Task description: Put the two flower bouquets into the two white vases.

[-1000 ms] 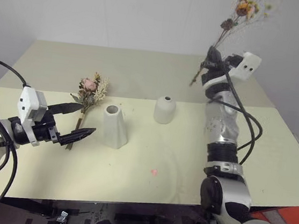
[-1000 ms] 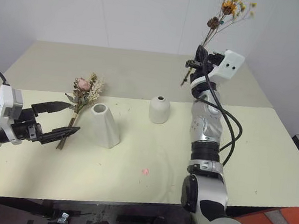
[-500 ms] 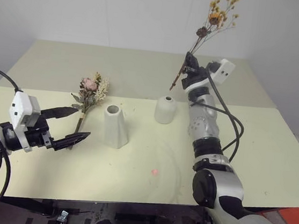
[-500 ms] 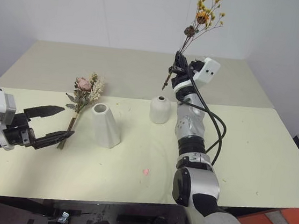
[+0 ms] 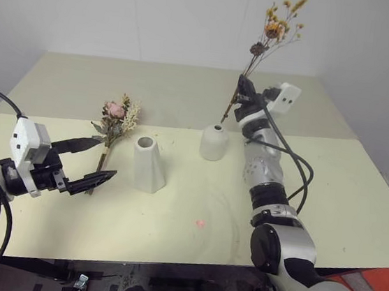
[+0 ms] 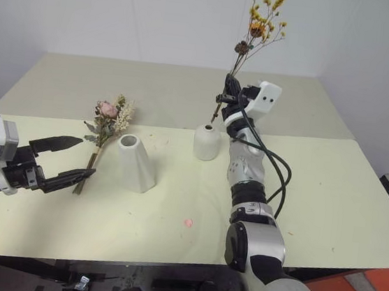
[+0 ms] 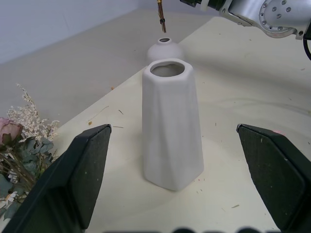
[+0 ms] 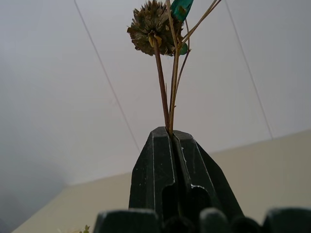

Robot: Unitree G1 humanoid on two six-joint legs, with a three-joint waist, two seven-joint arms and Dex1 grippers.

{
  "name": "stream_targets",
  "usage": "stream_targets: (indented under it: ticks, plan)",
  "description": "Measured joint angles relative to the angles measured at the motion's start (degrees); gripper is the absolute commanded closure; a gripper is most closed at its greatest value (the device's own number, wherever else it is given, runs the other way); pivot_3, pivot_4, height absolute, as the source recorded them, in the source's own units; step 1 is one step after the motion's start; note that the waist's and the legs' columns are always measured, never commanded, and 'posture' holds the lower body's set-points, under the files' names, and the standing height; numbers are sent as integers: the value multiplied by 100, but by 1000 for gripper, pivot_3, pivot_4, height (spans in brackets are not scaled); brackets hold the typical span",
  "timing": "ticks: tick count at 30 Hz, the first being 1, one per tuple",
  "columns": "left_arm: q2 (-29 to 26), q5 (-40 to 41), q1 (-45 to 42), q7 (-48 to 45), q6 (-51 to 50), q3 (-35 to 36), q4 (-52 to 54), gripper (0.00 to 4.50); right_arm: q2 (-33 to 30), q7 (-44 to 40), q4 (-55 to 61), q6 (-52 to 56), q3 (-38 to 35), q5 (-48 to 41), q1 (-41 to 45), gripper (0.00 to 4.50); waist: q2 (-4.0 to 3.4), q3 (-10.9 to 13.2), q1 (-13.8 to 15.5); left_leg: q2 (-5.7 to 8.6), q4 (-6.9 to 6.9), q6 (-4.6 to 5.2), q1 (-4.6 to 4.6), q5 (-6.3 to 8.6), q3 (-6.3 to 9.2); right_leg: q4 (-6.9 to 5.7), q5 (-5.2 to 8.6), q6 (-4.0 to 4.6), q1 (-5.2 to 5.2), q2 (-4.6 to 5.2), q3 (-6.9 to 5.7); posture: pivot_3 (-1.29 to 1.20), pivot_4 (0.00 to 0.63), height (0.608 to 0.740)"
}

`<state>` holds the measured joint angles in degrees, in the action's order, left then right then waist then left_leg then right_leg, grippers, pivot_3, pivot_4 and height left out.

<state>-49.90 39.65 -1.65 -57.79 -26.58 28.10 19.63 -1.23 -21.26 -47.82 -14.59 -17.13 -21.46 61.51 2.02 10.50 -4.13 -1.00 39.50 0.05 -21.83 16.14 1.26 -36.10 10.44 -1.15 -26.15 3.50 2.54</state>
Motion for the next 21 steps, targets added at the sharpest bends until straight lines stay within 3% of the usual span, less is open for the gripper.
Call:
stream_targets:
  ticks: [21]
  plan:
    - [-66,92,123,21,-9,14,62,0,76,-231,-227,-293,168,223,-160,4480,0,0,-1,0,-3,-2,4,-1,0,1,0,0,1,0,0,0,150,740]
